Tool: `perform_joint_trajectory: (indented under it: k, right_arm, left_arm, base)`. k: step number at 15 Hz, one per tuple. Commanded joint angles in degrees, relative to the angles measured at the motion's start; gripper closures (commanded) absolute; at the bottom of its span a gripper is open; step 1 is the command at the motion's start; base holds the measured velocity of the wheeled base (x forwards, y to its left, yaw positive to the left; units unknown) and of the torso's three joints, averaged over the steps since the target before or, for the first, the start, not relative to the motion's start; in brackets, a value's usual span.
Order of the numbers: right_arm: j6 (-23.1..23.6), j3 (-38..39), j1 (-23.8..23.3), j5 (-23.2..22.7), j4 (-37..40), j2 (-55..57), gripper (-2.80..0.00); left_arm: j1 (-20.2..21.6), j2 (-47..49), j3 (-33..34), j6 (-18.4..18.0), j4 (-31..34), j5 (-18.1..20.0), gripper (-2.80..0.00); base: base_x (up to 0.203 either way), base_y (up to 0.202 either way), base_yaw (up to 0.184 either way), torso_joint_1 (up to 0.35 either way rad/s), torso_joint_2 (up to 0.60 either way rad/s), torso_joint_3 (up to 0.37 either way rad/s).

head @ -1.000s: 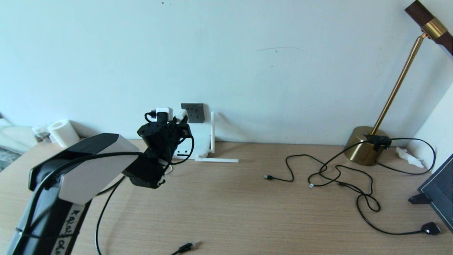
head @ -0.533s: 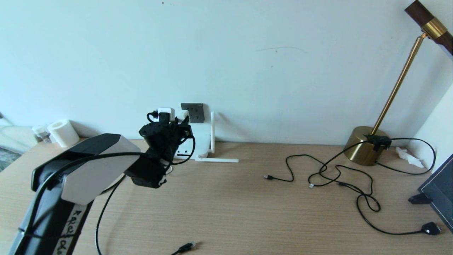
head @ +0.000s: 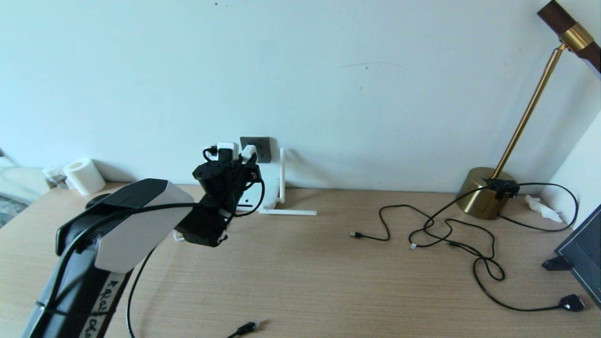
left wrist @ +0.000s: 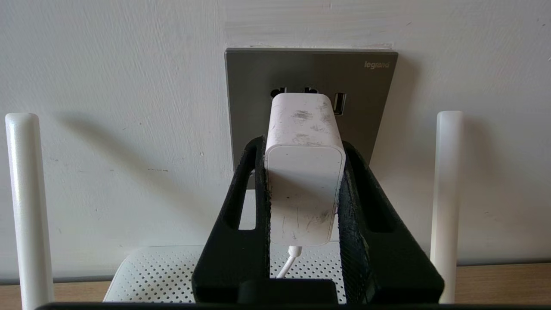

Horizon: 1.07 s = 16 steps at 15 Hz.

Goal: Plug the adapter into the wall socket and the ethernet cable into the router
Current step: Plug plug into socket

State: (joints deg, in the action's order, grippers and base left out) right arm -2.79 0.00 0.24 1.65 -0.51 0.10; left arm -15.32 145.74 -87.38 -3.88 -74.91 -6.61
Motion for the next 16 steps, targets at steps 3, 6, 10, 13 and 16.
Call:
perform_joint_trajectory:
  k: [3, 6, 10, 13, 16]
  right_arm:
    - [0.0, 0.0, 0.0, 0.0, 0.0, 0.0, -2.8]
    - [0.0, 0.0, 0.0, 0.0, 0.0, 0.0, -2.8]
    - [0.0, 0.0, 0.0, 0.0, 0.0, 0.0, -2.8]
    - [0.0, 0.0, 0.0, 0.0, 0.0, 0.0, -2.8]
    - [0.0, 0.0, 0.0, 0.0, 0.0, 0.0, -2.8]
  left_arm:
    - [-0.2, 1.3, -2.2, -0.1, 0.4, -0.2, 0.0]
    - [-0.3, 1.7, -3.2, -0.1, 0.6, -0.3, 0.0]
    - [-0.5, 2.2, -3.5, -0.1, 0.6, -0.5, 0.0]
    - [-0.5, 1.4, -3.1, -0.1, 0.6, -1.0, 0.0]
    - [-0.5, 0.5, -1.3, -0.1, 0.3, -1.1, 0.0]
  base:
    - [0.0, 0.0, 0.0, 0.0, 0.0, 0.0]
    - [0.0, 0.0, 0.0, 0.0, 0.0, 0.0]
    - [0.0, 0.0, 0.0, 0.0, 0.0, 0.0]
    - [0.0, 0.0, 0.0, 0.0, 0.0, 0.0]
    - [0.0, 0.0, 0.0, 0.0, 0.0, 0.0]
